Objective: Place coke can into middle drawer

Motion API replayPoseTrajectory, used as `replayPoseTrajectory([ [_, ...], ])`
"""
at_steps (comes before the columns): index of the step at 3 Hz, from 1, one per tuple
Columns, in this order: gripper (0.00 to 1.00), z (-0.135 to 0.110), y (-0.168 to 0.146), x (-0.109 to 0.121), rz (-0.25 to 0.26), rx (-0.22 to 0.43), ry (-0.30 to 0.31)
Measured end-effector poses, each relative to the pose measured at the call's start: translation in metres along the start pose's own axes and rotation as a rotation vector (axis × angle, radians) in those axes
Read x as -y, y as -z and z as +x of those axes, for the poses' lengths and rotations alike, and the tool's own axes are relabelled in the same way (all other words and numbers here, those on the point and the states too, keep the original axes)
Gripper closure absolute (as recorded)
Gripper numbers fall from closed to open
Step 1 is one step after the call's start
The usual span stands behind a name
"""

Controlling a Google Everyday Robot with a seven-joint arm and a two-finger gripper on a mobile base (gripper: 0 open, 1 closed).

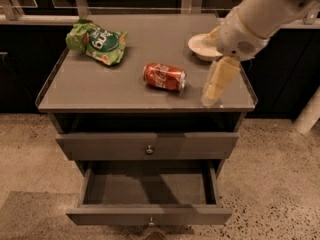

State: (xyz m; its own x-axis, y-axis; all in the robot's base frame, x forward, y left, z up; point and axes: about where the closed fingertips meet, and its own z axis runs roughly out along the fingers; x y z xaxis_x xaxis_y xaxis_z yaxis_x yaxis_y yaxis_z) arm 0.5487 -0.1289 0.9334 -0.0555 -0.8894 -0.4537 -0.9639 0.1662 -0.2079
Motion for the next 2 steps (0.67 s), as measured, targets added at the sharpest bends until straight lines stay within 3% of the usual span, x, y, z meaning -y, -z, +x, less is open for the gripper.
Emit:
replayPoseTrajectory([
  [1, 0.00, 0.004, -0.015, 0.005, -0.023, 0.006, -0.009],
  [2, 0.00, 0.011, -0.011, -0.006, -0.024, 0.010, -0.053],
])
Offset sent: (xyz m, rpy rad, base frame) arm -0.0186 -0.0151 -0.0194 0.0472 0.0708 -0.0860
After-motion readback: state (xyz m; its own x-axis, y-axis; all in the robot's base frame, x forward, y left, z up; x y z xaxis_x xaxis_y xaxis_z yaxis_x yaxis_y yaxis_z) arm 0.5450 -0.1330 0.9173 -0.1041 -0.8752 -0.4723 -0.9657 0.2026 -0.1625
